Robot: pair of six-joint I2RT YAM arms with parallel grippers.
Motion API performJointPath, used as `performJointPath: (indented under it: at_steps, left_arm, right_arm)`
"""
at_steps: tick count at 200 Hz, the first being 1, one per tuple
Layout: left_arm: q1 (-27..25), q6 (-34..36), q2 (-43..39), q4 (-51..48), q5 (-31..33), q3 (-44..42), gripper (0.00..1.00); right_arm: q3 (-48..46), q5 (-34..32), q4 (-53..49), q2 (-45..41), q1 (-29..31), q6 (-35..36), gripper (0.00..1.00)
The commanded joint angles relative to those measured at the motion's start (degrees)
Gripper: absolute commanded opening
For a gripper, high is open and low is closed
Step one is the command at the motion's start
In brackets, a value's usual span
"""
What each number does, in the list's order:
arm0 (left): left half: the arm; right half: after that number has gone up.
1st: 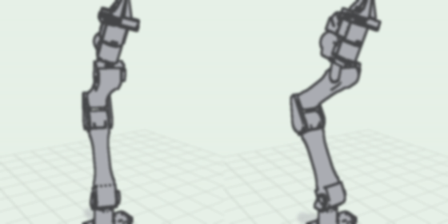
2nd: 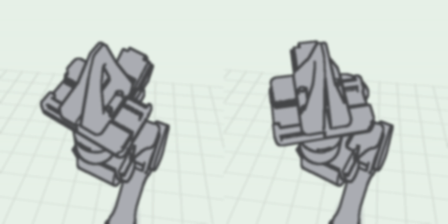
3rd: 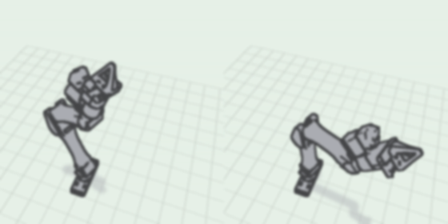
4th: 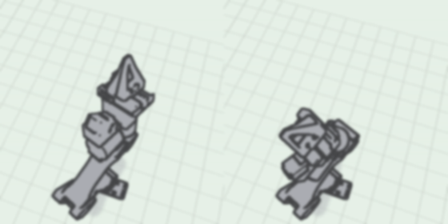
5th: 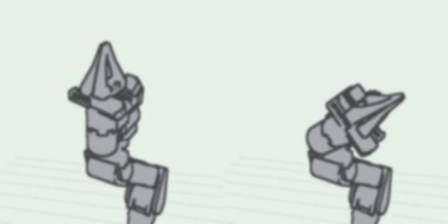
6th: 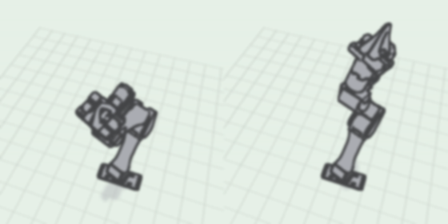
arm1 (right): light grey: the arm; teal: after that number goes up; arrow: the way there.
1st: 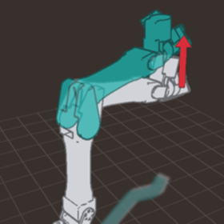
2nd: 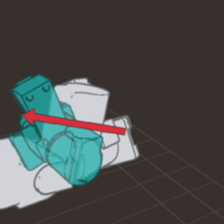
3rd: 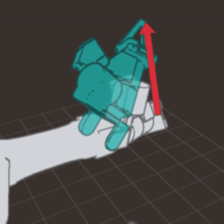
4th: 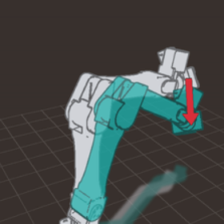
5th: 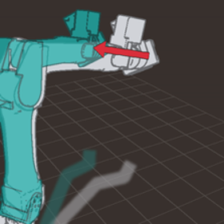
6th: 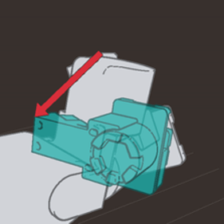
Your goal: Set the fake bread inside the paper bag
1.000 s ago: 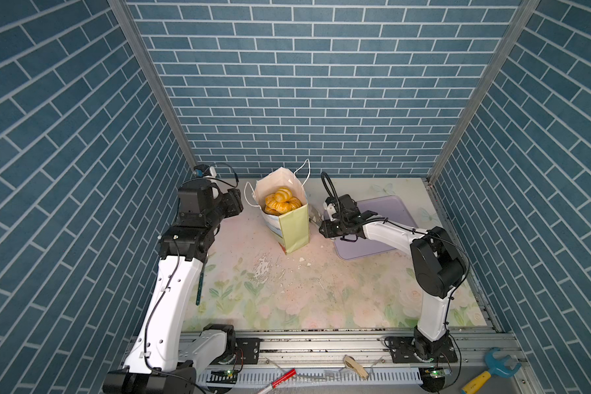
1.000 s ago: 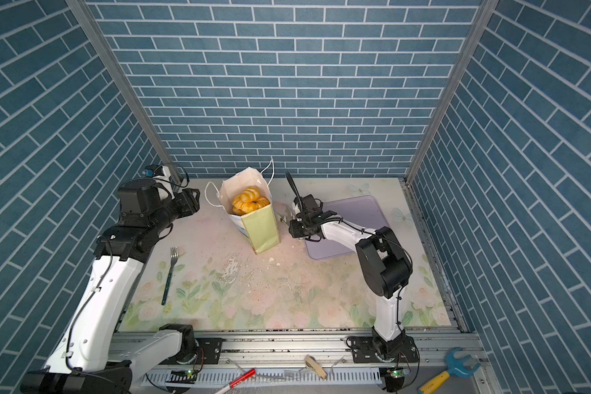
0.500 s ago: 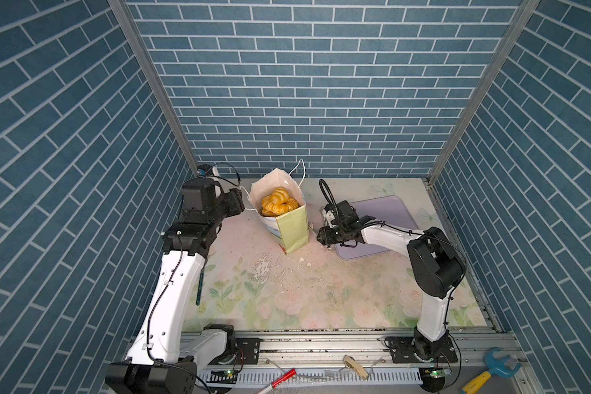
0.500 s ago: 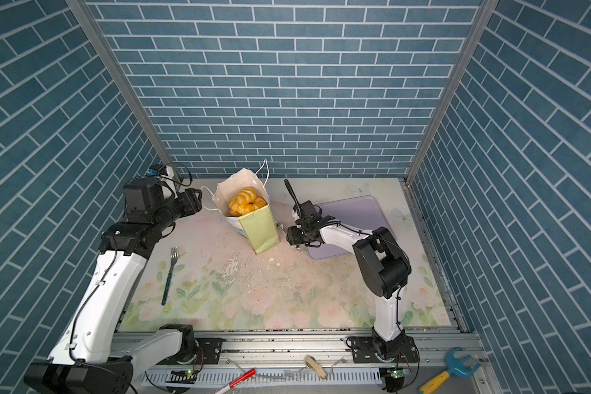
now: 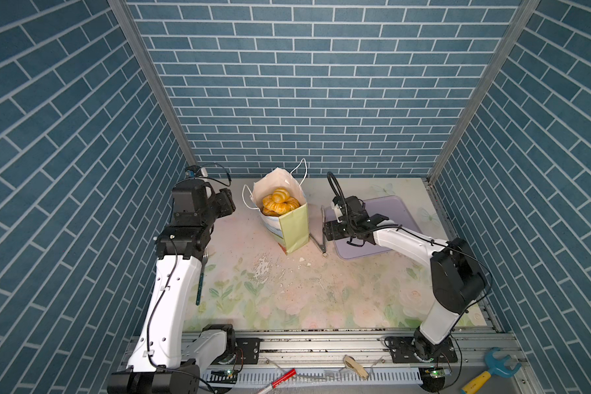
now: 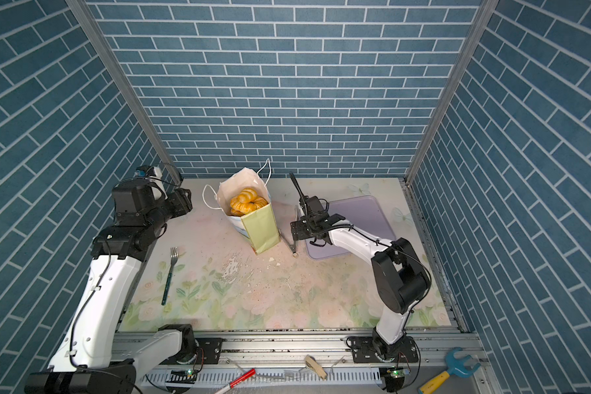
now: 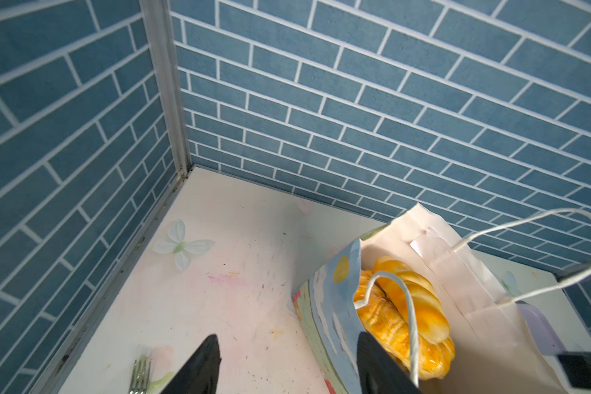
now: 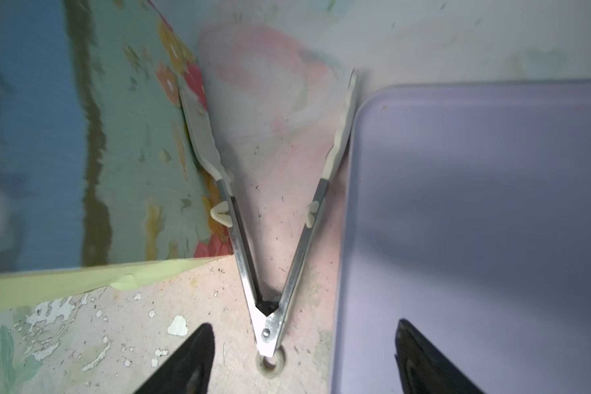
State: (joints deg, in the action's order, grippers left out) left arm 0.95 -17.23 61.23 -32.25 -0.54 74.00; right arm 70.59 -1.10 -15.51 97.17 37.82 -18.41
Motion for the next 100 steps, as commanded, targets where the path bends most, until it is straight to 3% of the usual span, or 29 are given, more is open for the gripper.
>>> performJointPath:
  at_steps: [1,17,41,68,100]
  left_arm:
    - [2.56,1.4,-2.63,0.38,1.68,-0.46,0.65]
    - [4.44,2.57,-2.98,0.91,3.15,-2.34,0.65]
    - [6.49,3.92,-3.21,5.03,6.52,-9.84,0.66]
    - [6.52,6.86,-4.09,18.66,10.4,-25.34,0.68]
    - [6.31,8.1,-0.55,36.12,11.72,-40.44,0.68]
  right_arm:
    - [-2.17,-12.15,1.32,-7.75,-1.15,5.06,0.99]
    - [-5.9,-17.83,4.85,-12.59,-4.24,7.21,0.99]
    - [-14.49,-18.74,11.29,-19.37,-13.34,7.34,0.99]
    - [-29.43,-20.82,26.11,-23.97,-23.32,11.83,0.99]
    - [-41.55,-19.76,41.63,-20.47,-32.81,11.71,0.99]
